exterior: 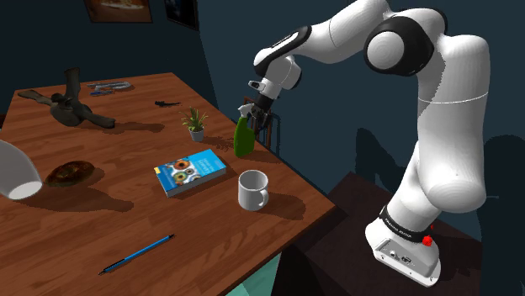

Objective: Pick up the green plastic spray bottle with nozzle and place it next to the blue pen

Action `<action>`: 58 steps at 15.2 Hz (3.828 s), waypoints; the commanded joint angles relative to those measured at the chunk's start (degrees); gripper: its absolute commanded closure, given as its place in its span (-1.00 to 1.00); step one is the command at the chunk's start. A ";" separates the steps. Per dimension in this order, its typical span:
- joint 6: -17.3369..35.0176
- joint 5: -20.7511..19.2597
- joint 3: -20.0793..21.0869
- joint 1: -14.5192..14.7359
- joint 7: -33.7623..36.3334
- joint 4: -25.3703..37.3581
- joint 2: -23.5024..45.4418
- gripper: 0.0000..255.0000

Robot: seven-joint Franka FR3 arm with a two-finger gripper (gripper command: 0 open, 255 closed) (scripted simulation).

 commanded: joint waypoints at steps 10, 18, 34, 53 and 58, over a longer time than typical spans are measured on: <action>0.15 0.18 0.10 -0.01 -0.07 0.13 0.28 1.00; -0.62 -0.61 -0.21 0.18 0.82 0.37 -0.63 1.00; -7.60 -6.26 -2.09 1.15 7.84 4.13 -6.73 1.00; -17.87 -10.49 -3.22 1.06 15.29 13.18 -10.58 1.00; -20.97 -11.03 -3.40 0.79 17.06 16.50 -10.86 1.00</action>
